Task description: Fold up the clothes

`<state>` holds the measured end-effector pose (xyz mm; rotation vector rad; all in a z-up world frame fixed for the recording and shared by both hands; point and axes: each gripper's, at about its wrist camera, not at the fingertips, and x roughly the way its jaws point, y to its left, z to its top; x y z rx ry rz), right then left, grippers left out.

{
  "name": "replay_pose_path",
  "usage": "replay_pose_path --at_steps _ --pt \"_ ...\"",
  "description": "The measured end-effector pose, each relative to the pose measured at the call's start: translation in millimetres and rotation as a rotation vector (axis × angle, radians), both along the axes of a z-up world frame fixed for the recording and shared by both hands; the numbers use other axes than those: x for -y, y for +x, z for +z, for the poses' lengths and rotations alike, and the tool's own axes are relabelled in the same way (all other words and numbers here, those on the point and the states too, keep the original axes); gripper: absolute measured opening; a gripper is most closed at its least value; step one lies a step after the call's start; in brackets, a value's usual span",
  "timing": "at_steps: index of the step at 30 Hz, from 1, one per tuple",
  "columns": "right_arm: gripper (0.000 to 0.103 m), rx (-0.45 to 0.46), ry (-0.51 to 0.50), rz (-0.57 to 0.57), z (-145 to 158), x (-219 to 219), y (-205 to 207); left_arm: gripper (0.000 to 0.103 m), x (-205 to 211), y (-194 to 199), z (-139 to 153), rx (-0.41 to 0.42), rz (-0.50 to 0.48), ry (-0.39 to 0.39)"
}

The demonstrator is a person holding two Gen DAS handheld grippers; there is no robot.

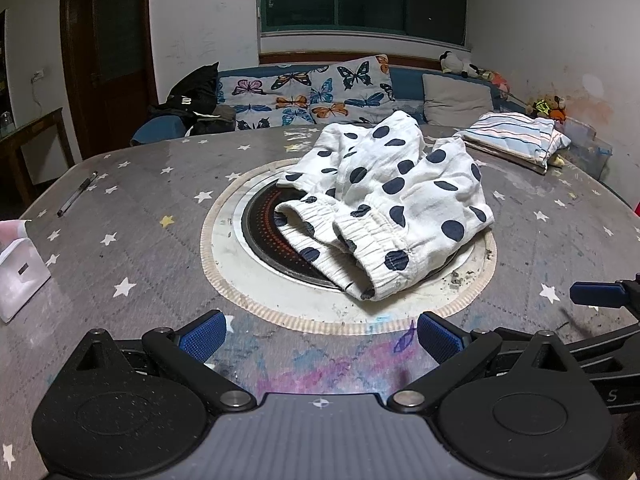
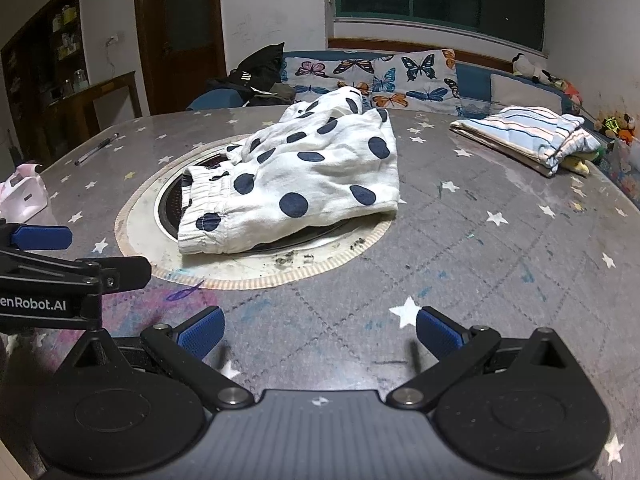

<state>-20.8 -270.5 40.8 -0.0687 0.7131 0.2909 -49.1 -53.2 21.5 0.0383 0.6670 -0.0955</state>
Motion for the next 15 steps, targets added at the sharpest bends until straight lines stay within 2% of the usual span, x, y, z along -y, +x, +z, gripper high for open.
replay_pose_path --at_steps 15 --pt "0.103 -0.004 -0.002 -0.002 2 -3 19 0.103 -1 19 2 -0.007 0.005 0.004"
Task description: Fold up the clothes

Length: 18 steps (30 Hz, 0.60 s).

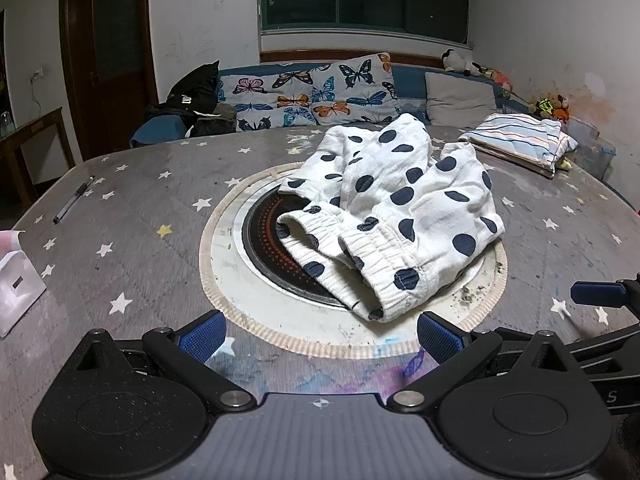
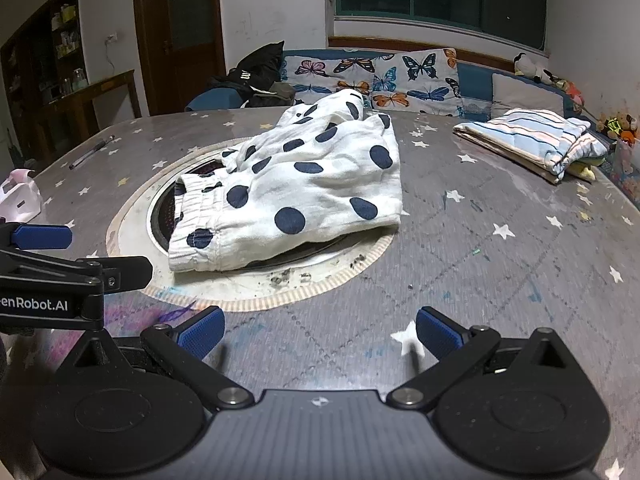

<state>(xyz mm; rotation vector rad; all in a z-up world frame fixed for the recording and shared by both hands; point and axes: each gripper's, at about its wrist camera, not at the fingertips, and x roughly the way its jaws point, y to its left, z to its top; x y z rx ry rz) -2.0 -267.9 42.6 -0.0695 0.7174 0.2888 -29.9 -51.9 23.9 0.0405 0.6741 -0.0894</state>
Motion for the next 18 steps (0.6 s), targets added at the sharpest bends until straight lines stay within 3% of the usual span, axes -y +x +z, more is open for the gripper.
replay_pose_path --at_steps 18 --pt "0.098 0.004 0.009 0.018 9 -5 35 0.103 -19 49 17 0.028 0.048 0.012"
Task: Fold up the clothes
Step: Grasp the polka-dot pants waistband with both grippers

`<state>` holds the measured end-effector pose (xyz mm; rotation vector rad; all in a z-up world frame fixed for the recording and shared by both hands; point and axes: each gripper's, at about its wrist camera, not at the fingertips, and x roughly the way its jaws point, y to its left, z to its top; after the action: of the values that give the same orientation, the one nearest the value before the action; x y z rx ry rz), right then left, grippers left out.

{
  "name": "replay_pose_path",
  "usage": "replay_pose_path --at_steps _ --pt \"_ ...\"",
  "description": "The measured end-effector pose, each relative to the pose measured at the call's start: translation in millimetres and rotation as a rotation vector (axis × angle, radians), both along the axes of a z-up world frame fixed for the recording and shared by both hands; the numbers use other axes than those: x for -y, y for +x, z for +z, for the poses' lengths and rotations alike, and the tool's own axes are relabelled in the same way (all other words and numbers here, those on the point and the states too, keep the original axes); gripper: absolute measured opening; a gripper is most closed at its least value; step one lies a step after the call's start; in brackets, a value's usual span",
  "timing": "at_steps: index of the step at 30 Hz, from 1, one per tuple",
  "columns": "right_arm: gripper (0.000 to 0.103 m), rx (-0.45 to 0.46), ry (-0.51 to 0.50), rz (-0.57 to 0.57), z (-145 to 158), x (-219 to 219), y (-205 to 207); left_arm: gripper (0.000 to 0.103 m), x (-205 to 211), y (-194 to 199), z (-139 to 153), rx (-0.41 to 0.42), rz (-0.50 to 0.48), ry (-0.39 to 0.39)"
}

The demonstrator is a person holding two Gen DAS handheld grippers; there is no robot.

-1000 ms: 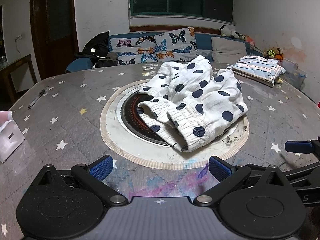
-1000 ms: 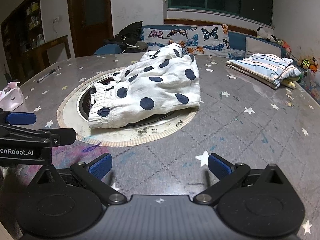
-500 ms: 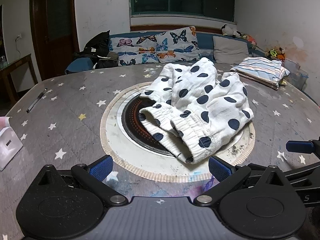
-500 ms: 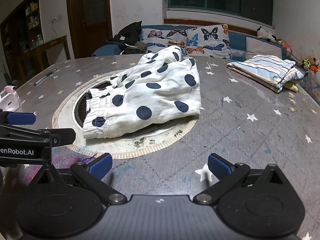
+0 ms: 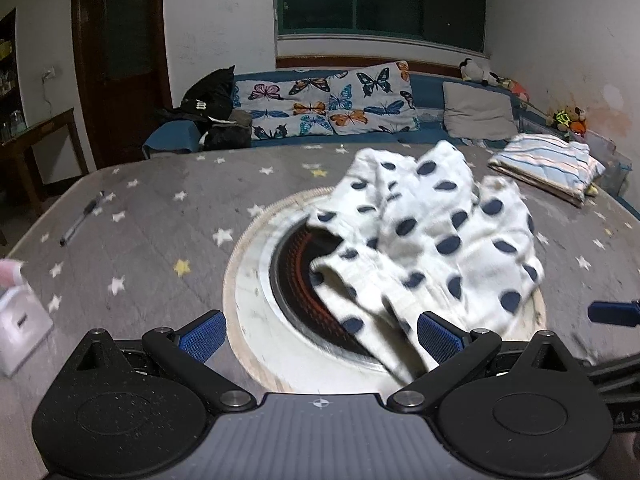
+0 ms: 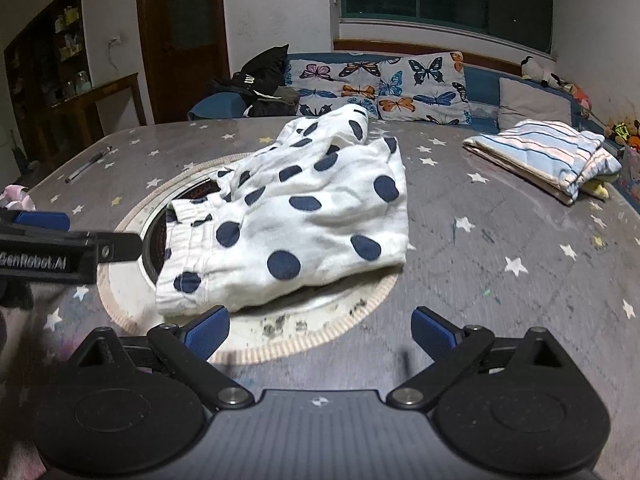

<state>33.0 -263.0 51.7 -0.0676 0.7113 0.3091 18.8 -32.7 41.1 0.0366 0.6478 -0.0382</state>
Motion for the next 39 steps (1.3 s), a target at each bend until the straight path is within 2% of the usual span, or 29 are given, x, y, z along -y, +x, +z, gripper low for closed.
replay_pose_path --at_steps 3,10,15,18,21,23,24,26,28,32,35,39 --pt "0.095 -0.001 0.007 0.009 2 -2 6 0.102 -2 16 4 0.011 -0.008 0.001" --pt "0.087 0.005 0.032 0.03 9 -9 16 0.087 2 64 0 -0.012 -0.068 0.023" --pt "0.083 0.013 0.043 0.036 14 -11 27 0.081 4 96 -17 -0.082 -0.104 0.03" --pt "0.081 0.01 0.052 0.032 14 -10 36 0.071 3 108 -30 -0.14 -0.128 0.009" --pt "0.077 -0.002 0.062 0.028 12 -8 45 0.058 -2 111 -35 -0.163 -0.151 -0.055" --pt "0.072 -0.013 0.069 0.026 9 -8 51 0.034 -2 109 -35 -0.166 -0.179 -0.077" --pt "0.07 -0.02 0.074 0.027 7 -8 52 0.03 -2 107 -34 -0.166 -0.195 -0.086" --pt "0.06 -0.038 0.086 0.031 1 -8 56 0.017 1 102 -31 -0.151 -0.209 -0.076" --pt "0.051 -0.053 0.097 0.039 -3 -8 57 0.011 -1 95 -26 -0.142 -0.215 -0.1" --pt "0.02 -0.062 0.123 0.05 -6 -6 56 0.009 -7 77 -10 -0.117 -0.21 -0.149" --pt "0.008 -0.051 0.147 0.053 -1 -1 51 0.009 -15 60 4 -0.096 -0.198 -0.188" --pt "0.003 -0.015 0.164 0.048 9 6 40 0.008 -25 30 21 -0.068 -0.188 -0.229"
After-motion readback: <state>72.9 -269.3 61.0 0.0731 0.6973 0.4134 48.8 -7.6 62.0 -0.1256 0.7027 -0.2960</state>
